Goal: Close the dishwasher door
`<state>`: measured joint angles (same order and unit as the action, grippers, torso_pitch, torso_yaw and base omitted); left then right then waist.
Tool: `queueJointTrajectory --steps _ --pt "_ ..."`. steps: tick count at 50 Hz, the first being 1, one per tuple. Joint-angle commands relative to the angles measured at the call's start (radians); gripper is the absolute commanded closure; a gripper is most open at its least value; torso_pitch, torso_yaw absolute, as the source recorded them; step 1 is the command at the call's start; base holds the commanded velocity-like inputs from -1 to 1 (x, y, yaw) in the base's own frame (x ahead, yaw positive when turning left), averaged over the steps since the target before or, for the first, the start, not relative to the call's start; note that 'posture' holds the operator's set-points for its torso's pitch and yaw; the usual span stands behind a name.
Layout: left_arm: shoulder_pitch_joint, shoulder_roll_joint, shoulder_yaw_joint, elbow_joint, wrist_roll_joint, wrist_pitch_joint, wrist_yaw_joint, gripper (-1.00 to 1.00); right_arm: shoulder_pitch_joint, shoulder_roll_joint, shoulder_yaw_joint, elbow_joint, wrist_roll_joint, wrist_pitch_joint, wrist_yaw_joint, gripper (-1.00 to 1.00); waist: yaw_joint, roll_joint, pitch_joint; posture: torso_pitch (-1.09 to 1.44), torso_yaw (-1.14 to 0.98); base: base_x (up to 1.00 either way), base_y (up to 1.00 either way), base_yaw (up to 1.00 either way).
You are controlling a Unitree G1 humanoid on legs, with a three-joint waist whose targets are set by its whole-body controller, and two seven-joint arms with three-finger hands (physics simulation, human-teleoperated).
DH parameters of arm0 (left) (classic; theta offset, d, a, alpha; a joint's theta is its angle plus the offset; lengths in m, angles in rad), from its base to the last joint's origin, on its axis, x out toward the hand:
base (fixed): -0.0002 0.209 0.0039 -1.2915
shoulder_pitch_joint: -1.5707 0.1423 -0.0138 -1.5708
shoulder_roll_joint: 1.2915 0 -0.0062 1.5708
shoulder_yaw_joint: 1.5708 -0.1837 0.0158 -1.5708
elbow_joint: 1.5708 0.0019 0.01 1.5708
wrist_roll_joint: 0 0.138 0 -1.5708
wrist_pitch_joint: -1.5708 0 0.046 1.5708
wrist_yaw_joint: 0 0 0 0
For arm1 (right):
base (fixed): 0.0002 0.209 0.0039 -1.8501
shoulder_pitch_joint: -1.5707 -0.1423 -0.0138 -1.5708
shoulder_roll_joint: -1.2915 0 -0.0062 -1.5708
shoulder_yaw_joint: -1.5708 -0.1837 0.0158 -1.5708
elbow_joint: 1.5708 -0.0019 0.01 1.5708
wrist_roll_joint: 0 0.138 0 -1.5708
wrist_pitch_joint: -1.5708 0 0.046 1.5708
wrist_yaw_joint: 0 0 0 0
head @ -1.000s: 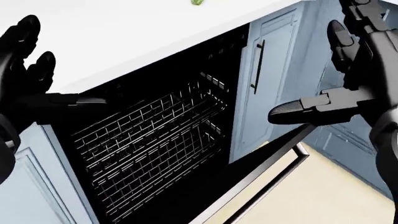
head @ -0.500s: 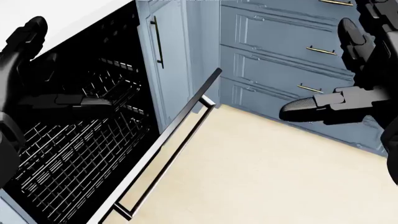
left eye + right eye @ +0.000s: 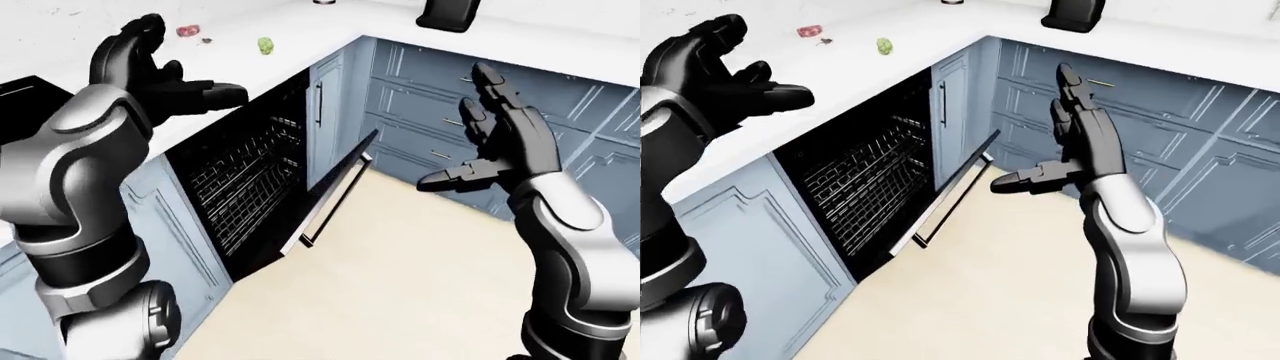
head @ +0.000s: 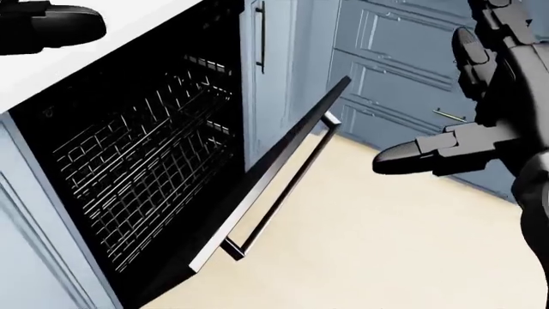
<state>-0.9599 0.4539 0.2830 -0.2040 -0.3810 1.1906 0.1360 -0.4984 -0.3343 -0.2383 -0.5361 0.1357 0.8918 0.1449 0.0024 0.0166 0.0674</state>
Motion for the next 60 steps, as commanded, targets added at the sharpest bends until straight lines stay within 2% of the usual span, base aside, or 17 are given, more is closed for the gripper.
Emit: queueJointTrajectory --steps 1,10,17,19,25,26,29,32,34,37,40,46,49,50,53,56,60 --pt "-0.086 0.019 -0.015 0.004 -0.021 -0.029 0.003 -1.00 -0.023 -0.013 -0.023 -0.034 -0.021 -0.042 -0.006 -1.00 -0.007 0.008 -0.026 0.00 0.00 0.00 0.00 0.00" --pt "-0.291 0.053 -0.054 0.205 -0.006 -0.052 0.012 -1.00 -0.037 -0.005 -0.029 -0.029 -0.020 -0.040 0.002 -1.00 0.015 -0.080 -0.027 0.00 0.00 0.00 0.00 0.00" --pt "-0.347 0.069 -0.060 0.317 0.002 -0.130 -0.014 -1.00 -0.033 -0.003 -0.021 -0.037 0.011 -0.026 0.005 -1.00 0.007 -0.037 -0.049 0.00 0.00 0.00 -0.08 0.00" --pt "-0.335 0.070 -0.060 0.305 0.002 -0.125 -0.017 -1.00 -0.039 0.002 -0.033 -0.056 0.028 0.007 0.003 -1.00 -0.026 0.024 -0.043 0.00 0.00 0.00 -0.50 -0.50" --pt "-0.340 0.074 -0.055 0.326 0.003 -0.135 -0.015 -1.00 -0.033 -0.001 -0.035 -0.051 0.044 0.005 -0.003 -1.00 -0.020 -0.130 -0.062 0.00 0.00 0.00 0.00 -1.00" --pt "-0.344 0.076 -0.054 0.329 0.002 -0.134 -0.015 -1.00 -0.031 0.000 -0.033 -0.044 0.041 -0.003 -0.006 -1.00 -0.022 -0.073 -0.046 0.00 0.00 0.00 0.00 -1.00" --pt "-0.343 0.077 -0.055 0.335 0.001 -0.139 -0.015 -1.00 -0.029 -0.006 -0.018 -0.021 -0.008 -0.037 -0.032 -1.00 0.006 -0.052 -0.055 0.00 0.00 0.00 -0.28 -0.67" --pt "-0.341 0.078 -0.054 0.330 -0.002 -0.136 -0.015 -1.00 -0.054 -0.007 -0.042 -0.020 0.002 -0.024 -0.034 -1.00 -0.013 0.012 -0.016 0.00 0.00 0.00 0.00 0.00" --pt "-0.342 0.080 -0.053 0.331 -0.003 -0.135 -0.015 -1.00 -0.041 -0.015 -0.030 -0.032 -0.010 -0.045 -0.027 -1.00 -0.023 0.068 -0.045 0.00 0.00 0.00 0.18 0.00" --pt "-0.345 0.082 -0.052 0.327 -0.007 -0.128 -0.012 -1.00 -0.040 -0.015 -0.023 -0.037 -0.015 -0.042 -0.022 -1.00 -0.010 -0.035 -0.041 0.00 0.00 0.00 1.00 0.00" --pt "-0.348 0.083 -0.052 0.329 -0.009 -0.127 -0.011 -1.00 -0.030 -0.012 -0.016 -0.038 -0.025 -0.047 -0.017 -1.00 -0.014 -0.068 -0.061 0.00 0.00 0.00 1.00 0.00" --pt "-0.341 0.080 -0.055 0.328 -0.009 -0.132 -0.010 -1.00 -0.035 -0.007 -0.016 -0.030 -0.034 -0.053 -0.007 -1.00 -0.018 -0.024 -0.044 0.00 0.00 0.00 1.00 0.00" --pt "-0.331 0.076 -0.055 0.312 -0.011 -0.125 -0.009 -1.00 -0.026 0.006 -0.012 -0.035 -0.030 -0.054 -0.004 -1.00 -0.024 0.092 -0.062 0.00 0.00 0.00 0.60 0.00" --pt "-0.330 0.076 -0.054 0.308 -0.012 -0.124 -0.009 -1.00 -0.030 0.005 -0.012 -0.047 -0.028 -0.049 -0.001 -1.00 -0.008 0.101 -0.022 0.00 0.00 0.00 0.00 0.00" --pt "-0.330 0.076 -0.055 0.313 -0.010 -0.128 -0.010 -1.00 -0.037 0.007 -0.032 -0.053 -0.012 -0.050 0.004 -1.00 -0.015 0.088 -0.066 0.00 0.00 0.03 0.00 0.00" --pt "-0.325 0.075 -0.054 0.304 -0.011 -0.124 -0.010 -1.00 -0.035 0.005 -0.033 -0.051 0.004 -0.065 -0.001 -1.00 -0.024 0.028 0.030 0.00 0.00 0.95 0.00 0.00" --pt "-0.316 0.072 -0.053 0.289 -0.014 -0.116 -0.007 -1.00 -0.019 0.002 -0.012 -0.039 -0.015 -0.068 -0.010 -1.00 -0.066 -0.021 0.003 0.00 0.00 0.90 0.00 0.00"
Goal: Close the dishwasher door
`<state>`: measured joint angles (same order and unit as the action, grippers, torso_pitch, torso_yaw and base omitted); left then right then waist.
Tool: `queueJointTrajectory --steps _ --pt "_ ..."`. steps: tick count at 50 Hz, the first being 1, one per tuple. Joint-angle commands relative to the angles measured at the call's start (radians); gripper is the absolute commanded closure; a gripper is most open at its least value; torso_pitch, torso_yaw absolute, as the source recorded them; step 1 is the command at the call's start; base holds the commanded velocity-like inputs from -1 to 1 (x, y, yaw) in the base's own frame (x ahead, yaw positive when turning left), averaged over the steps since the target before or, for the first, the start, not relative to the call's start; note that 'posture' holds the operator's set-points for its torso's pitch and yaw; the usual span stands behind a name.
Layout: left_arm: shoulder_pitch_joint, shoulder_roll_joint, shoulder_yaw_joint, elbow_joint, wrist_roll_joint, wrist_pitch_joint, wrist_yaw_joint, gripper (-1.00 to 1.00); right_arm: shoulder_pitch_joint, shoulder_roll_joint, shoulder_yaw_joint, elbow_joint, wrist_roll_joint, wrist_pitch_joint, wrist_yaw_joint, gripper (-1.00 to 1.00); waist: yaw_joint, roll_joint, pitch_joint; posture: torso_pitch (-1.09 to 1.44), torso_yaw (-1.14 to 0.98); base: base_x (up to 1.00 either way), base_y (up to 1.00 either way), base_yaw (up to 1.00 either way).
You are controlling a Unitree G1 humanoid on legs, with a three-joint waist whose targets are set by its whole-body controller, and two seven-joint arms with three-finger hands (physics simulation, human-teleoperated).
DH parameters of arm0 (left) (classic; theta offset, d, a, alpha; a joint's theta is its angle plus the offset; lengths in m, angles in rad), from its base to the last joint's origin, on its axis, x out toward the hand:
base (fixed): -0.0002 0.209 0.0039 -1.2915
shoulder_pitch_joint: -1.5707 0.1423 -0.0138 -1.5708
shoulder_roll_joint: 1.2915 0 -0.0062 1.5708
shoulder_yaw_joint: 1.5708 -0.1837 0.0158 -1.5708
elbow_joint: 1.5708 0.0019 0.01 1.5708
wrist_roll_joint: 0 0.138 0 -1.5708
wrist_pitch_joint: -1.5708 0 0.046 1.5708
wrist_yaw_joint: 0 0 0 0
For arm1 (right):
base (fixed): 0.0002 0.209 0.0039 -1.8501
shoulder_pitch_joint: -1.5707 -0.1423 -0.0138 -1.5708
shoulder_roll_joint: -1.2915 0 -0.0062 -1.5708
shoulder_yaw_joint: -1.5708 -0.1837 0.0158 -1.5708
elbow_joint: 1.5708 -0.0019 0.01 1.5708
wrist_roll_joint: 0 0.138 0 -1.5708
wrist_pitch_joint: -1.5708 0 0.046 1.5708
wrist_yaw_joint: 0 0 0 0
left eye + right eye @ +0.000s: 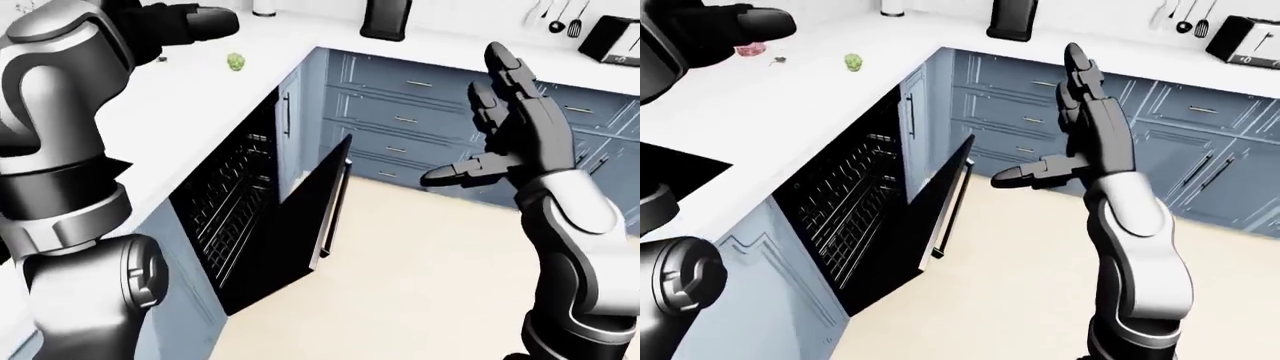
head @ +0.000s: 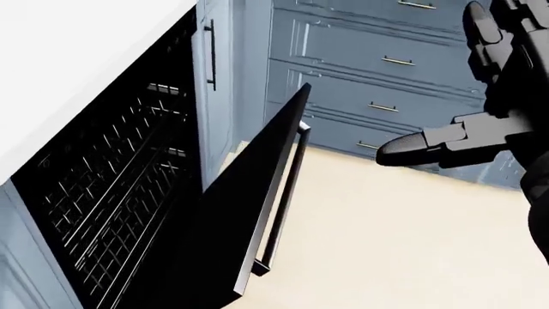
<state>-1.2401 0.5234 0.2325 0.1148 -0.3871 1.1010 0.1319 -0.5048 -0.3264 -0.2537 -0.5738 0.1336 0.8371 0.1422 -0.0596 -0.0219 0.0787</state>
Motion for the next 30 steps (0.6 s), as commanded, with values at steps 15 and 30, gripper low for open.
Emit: queueJointTrajectory --steps 15,30 --pt "-0.033 0.000 -0.003 -0.040 -0.012 -0.017 0.000 -1.00 -0.030 -0.001 -0.004 -0.018 -0.023 -0.014 0.001 -1.00 0.059 0.033 -0.039 0.00 0.00 0.00 0.00 0.00" --pt "-0.028 -0.003 -0.003 -0.051 -0.010 -0.013 -0.002 -1.00 -0.017 -0.001 0.009 -0.027 -0.023 -0.015 0.006 -1.00 0.022 0.029 -0.041 0.00 0.00 0.38 0.00 0.00"
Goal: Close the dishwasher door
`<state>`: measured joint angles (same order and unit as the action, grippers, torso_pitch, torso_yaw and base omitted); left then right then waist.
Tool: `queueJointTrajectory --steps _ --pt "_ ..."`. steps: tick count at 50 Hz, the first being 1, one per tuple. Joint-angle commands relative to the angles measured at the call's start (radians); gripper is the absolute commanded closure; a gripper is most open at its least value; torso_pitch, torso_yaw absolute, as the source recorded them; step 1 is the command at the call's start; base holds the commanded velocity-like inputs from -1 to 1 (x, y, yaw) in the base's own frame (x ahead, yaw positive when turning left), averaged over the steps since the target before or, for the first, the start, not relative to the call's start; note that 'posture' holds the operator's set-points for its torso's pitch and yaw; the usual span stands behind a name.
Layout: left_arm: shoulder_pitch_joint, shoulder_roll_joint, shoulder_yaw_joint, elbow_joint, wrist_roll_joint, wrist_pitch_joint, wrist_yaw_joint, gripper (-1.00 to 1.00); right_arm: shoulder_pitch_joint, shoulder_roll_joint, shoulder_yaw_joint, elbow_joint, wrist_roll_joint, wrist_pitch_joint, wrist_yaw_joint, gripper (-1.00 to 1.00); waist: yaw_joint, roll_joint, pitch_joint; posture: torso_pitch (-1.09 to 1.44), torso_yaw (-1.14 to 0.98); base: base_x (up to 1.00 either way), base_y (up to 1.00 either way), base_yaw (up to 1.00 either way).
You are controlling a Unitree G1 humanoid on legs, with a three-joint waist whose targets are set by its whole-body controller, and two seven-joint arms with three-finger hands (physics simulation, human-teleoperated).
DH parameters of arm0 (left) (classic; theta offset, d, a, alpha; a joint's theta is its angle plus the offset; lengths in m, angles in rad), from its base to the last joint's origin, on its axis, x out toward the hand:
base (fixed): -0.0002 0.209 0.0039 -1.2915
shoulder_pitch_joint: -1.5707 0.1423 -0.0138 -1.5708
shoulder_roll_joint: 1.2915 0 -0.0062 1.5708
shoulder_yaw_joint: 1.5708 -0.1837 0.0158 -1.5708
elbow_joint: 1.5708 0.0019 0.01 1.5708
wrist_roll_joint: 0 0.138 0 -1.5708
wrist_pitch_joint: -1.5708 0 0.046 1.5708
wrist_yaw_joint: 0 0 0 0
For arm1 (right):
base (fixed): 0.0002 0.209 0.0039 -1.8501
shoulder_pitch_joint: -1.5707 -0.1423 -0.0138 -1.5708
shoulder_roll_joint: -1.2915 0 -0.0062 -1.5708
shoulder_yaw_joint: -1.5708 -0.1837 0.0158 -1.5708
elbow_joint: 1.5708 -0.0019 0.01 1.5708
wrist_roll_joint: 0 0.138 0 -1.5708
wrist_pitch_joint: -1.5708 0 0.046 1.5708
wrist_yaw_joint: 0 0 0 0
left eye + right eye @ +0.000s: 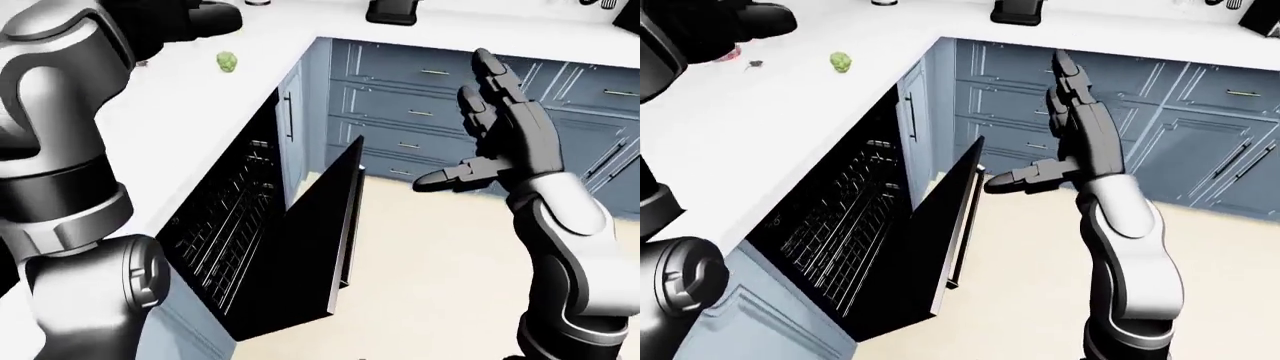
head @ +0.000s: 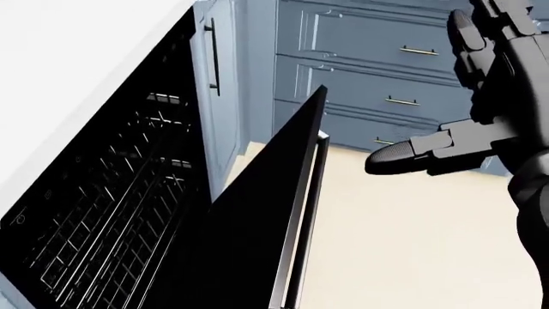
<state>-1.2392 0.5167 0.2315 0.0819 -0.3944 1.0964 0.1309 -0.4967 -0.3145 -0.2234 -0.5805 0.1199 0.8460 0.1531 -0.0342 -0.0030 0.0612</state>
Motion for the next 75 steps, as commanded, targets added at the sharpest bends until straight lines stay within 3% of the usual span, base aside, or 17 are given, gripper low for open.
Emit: queueJointTrajectory --steps 1,3,5,12,15,17,18,22,26,30,36,53,55,57,59,62,75 --pt "-0.027 0.003 -0.001 -0.021 -0.004 -0.006 -0.001 -1.00 -0.028 -0.012 -0.023 -0.023 -0.009 -0.017 -0.005 -1.00 -0.004 -0.011 -0.031 0.00 0.00 0.00 0.00 0.00" --pt "-0.026 0.004 -0.002 -0.022 -0.003 -0.007 -0.001 -1.00 -0.030 -0.011 -0.024 -0.027 -0.010 -0.014 -0.004 -1.00 0.004 0.010 -0.035 0.00 0.00 0.00 0.00 0.00" --pt "-0.022 0.002 -0.002 -0.027 -0.004 -0.006 -0.001 -1.00 -0.025 -0.008 -0.023 -0.022 -0.012 -0.027 -0.003 -1.00 0.011 -0.031 -0.007 0.00 0.00 0.00 0.00 0.00" --pt "-0.021 -0.001 -0.002 -0.027 -0.004 -0.007 0.001 -1.00 -0.024 -0.005 -0.021 -0.018 -0.018 -0.035 0.001 -1.00 0.012 -0.053 0.017 0.00 0.00 0.00 0.00 0.00" --pt "-0.026 0.000 -0.001 -0.021 -0.004 -0.006 0.001 -1.00 -0.026 -0.004 -0.022 -0.016 -0.019 -0.034 0.001 -1.00 0.004 -0.012 -0.004 0.00 0.00 0.00 0.00 0.00" --pt "-0.030 0.001 0.000 -0.022 -0.005 -0.002 0.003 -1.00 -0.026 -0.004 -0.022 -0.017 -0.019 -0.032 0.001 -1.00 0.000 0.054 -0.035 0.00 0.00 0.00 0.00 0.00" --pt "-0.031 0.001 0.000 -0.023 -0.006 0.000 0.004 -1.00 -0.025 -0.004 -0.023 -0.015 -0.020 -0.036 0.001 -1.00 0.008 0.011 -0.019 0.00 0.00 0.00 0.00 0.00" --pt "-0.027 0.001 0.000 -0.023 -0.008 -0.004 0.005 -1.00 -0.035 -0.004 -0.036 -0.029 -0.004 -0.031 0.000 -1.00 0.021 0.007 -0.055 0.00 0.00 0.00 0.18 0.00" --pt "-0.023 0.000 -0.001 -0.032 -0.011 0.001 0.007 -1.00 -0.027 -0.013 -0.019 -0.022 -0.019 -0.056 -0.008 -1.00 0.044 -0.082 -0.054 0.00 0.00 0.00 0.77 0.00" --pt "-0.033 0.004 0.001 -0.027 -0.012 0.003 0.007 -1.00 -0.051 -0.003 -0.035 -0.024 0.010 -0.031 -0.019 -1.00 0.025 0.038 -0.038 0.00 0.00 0.00 0.00 0.00" --pt "-0.038 0.007 0.003 -0.024 -0.015 0.004 0.010 -1.00 -0.057 -0.006 -0.035 -0.030 0.022 -0.024 -0.032 -1.00 0.028 -0.032 -0.022 0.00 0.00 0.00 0.00 0.00" --pt "-0.036 0.006 0.003 -0.037 -0.029 0.012 0.022 -1.00 -0.070 -0.012 -0.035 -0.030 0.052 -0.023 -0.069 -1.00 0.034 -0.006 -0.042 0.00 0.00 0.00 0.00 0.00" --pt "-0.032 0.006 0.003 -0.041 -0.030 0.013 0.022 -1.00 -0.085 -0.018 -0.019 -0.004 0.017 -0.001 -0.103 -1.00 0.039 -0.008 -0.103 0.00 0.00 -0.79 0.20 0.00" --pt "-0.032 0.007 0.004 -0.043 -0.032 0.016 0.024 -1.00 -0.094 -0.014 -0.022 -0.014 0.025 0.023 -0.105 -1.00 0.050 -0.027 -0.072 0.00 0.00 -1.00 0.00 0.00" --pt "-0.029 0.005 0.002 -0.041 -0.031 0.011 0.023 -1.00 -0.092 -0.010 -0.027 -0.015 0.032 0.014 -0.104 -1.00 0.046 -0.031 -0.083 0.00 0.00 -1.00 0.00 0.00" --pt "-0.026 0.004 0.002 -0.044 -0.032 0.012 0.024 -1.00 -0.081 -0.021 -0.018 -0.021 0.031 -0.013 -0.097 -1.00 0.032 0.005 -0.030 0.00 0.00 0.00 0.00 0.00" --pt "-0.025 0.003 0.002 -0.046 -0.031 0.011 0.023 -1.00 -0.069 -0.011 -0.018 -0.015 0.030 -0.032 -0.085 -1.00 0.044 -0.021 -0.026 0.00 0.00 0.00 0.00 0.00"
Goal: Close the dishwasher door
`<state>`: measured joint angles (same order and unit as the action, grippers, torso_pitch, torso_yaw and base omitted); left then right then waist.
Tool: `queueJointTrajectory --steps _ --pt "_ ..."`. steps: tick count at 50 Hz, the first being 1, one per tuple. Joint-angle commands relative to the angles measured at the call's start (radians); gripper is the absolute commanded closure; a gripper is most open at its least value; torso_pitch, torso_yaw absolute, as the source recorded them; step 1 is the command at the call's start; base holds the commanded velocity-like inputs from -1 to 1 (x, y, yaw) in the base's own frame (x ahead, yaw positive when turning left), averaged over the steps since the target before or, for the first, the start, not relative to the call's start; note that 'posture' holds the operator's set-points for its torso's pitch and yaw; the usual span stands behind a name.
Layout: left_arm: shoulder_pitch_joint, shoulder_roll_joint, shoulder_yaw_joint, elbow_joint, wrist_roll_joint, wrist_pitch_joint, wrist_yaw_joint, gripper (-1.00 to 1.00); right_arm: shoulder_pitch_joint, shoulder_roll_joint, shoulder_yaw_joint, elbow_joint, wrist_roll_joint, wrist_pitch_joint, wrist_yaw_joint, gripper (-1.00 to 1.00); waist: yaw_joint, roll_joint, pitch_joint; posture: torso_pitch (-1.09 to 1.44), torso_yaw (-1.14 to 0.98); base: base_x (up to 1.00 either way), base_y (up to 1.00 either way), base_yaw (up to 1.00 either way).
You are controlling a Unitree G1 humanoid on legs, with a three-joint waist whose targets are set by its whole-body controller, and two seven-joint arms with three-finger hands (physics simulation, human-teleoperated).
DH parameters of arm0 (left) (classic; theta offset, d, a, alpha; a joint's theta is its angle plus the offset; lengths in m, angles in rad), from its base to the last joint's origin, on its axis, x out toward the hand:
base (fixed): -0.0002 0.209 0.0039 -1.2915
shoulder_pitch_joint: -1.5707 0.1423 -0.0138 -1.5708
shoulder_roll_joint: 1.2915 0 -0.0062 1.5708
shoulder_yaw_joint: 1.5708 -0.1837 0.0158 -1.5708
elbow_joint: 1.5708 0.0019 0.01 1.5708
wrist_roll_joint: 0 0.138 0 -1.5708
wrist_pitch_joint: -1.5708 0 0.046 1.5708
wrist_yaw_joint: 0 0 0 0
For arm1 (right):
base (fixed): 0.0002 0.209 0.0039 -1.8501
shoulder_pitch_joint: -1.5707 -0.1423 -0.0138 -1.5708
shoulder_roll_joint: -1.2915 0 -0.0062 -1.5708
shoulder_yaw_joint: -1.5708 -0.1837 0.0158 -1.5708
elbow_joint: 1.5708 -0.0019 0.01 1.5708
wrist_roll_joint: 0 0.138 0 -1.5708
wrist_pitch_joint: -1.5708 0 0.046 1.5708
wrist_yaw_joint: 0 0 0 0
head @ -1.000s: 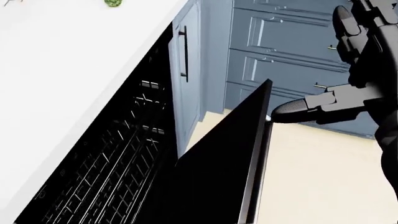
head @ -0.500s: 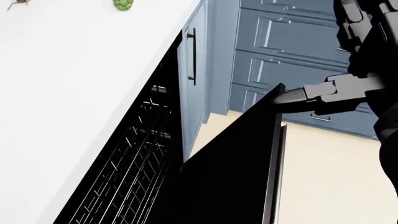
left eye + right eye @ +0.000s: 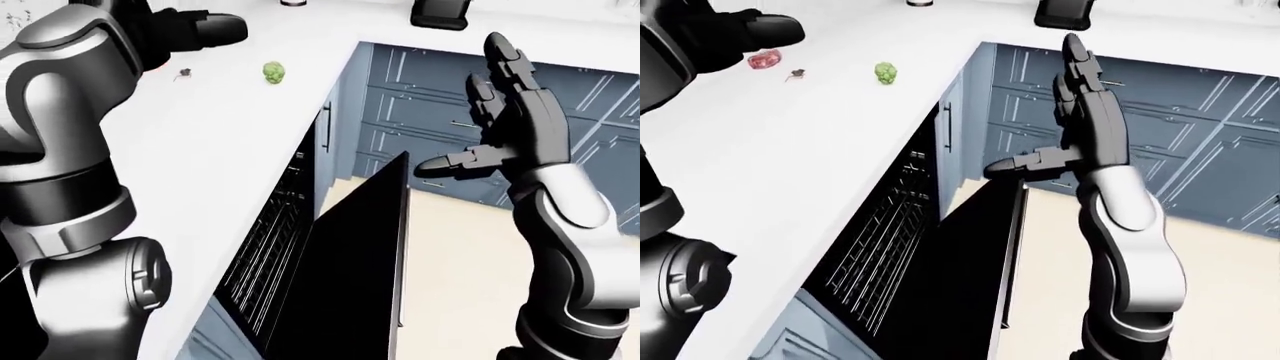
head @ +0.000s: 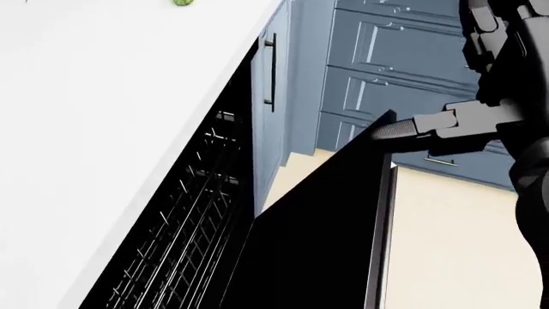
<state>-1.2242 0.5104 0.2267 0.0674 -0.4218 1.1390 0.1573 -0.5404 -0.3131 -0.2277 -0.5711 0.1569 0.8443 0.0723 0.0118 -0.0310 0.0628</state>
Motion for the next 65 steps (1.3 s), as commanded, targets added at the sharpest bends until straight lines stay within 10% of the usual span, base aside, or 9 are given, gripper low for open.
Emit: queueJointTrajectory --steps 1,11,16,23,30,38,52,56,65 --pt "-0.041 0.010 0.007 -0.031 -0.004 -0.031 -0.003 -1.00 -0.025 -0.011 -0.013 -0.026 -0.007 -0.030 -0.004 -1.00 -0.002 0.008 -0.028 0.00 0.00 0.00 0.00 0.00" --pt "-0.044 0.013 0.008 -0.035 -0.009 -0.023 0.000 -1.00 -0.043 0.000 -0.016 -0.031 -0.002 0.020 -0.019 -1.00 0.000 -0.024 -0.081 0.00 0.00 -0.50 0.05 0.00" --pt "-0.044 0.012 0.007 -0.034 -0.008 -0.024 0.001 -1.00 -0.024 -0.009 -0.007 -0.042 -0.014 -0.018 0.001 -1.00 -0.031 0.077 -0.025 0.00 0.00 0.00 0.00 0.00" --pt "-0.037 0.010 0.007 -0.038 -0.009 -0.026 0.001 -1.00 -0.022 -0.003 -0.011 -0.042 -0.016 -0.021 0.006 -1.00 -0.008 -0.004 -0.039 0.00 0.00 0.00 0.00 0.00" --pt "-0.036 0.008 0.007 -0.039 -0.009 -0.025 0.001 -1.00 -0.053 0.007 -0.028 -0.039 0.022 0.044 -0.023 -1.00 -0.001 0.027 -0.098 0.00 0.00 -0.32 0.00 0.00" --pt "-0.038 0.008 0.006 -0.039 -0.008 -0.024 0.001 -1.00 -0.019 -0.016 -0.006 -0.039 0.017 -0.029 -0.015 -1.00 -0.008 0.015 -0.018 0.00 0.00 -0.25 0.00 0.00" --pt "-0.036 0.007 0.007 -0.042 -0.008 -0.022 0.001 -1.00 -0.012 -0.011 0.005 -0.049 -0.023 -0.042 0.018 -1.00 -0.030 -0.024 -0.045 0.00 0.00 0.00 0.68 0.00" --pt "-0.033 0.006 0.007 -0.046 -0.008 -0.023 0.001 -1.00 -0.020 0.003 -0.016 -0.052 0.004 -0.025 0.011 -1.00 -0.048 0.140 -0.026 0.00 0.00 0.00 0.00 0.00" --pt "-0.027 0.004 0.008 -0.061 -0.012 -0.011 0.004 -1.00 -0.019 0.001 -0.016 -0.057 0.010 -0.023 0.009 -1.00 -0.003 -0.025 -0.026 0.00 0.00 0.00 0.00 0.00"
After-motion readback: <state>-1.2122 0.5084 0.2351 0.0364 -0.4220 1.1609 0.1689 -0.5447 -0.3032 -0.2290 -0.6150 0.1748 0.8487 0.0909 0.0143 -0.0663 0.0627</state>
